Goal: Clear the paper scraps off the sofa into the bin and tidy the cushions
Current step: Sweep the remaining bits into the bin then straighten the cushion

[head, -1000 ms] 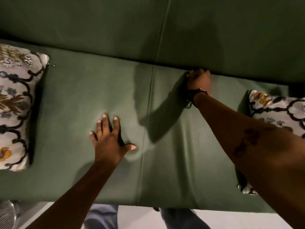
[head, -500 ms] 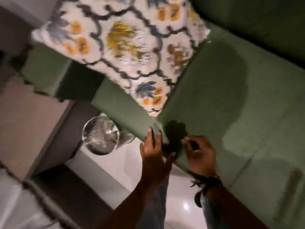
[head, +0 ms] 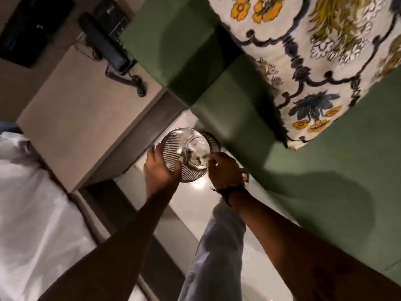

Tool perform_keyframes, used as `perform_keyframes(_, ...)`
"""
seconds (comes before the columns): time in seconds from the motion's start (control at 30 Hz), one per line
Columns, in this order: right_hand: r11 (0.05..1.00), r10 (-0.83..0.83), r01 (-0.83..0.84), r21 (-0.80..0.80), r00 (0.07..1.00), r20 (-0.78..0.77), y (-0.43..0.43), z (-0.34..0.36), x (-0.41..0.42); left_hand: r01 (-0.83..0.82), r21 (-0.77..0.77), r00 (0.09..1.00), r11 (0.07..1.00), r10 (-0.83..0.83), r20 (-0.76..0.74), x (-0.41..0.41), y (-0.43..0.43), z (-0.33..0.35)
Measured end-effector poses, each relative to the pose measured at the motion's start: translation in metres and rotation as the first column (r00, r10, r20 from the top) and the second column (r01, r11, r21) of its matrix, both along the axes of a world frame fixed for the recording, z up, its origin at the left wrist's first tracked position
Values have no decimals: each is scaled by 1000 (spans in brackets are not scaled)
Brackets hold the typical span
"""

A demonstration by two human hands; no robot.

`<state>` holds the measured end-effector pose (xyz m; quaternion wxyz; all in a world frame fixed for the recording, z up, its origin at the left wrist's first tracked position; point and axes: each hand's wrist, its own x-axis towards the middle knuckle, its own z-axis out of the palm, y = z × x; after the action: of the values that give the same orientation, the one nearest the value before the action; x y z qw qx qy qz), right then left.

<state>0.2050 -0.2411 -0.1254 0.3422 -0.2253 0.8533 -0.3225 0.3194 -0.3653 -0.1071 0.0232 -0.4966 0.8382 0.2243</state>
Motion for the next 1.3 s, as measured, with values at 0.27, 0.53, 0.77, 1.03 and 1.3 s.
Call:
perform_keyframes(0.27, 809, -538, 251, -532, 683, -495, 106, 93, -206, 7, 467, 793, 884, 280, -541, -173, 96, 31)
perform_keyframes(0.53, 854, -364, 430, -294, 896, 254, 73, 108, -428, 92, 688, 397, 720, 607, -689, -294, 106, 71)
perform_keyframes(0.77, 730, -390, 474, -492, 880, 270, 174, 131, -377, 149, 575, 320, 805, 511, -798, -321, 109, 83)
perform_keyframes(1.03, 339, -767, 702, -626, 592, 248, 263, 120, -320, 568, 277, 478, 775, -36, -877, -471, 114, 102)
perform_keyframes(1.3, 295, -908, 803, -517, 405, 111, 282, 116, -307, 283, 232, 582, 931, 26, -813, -490, 169, 112)
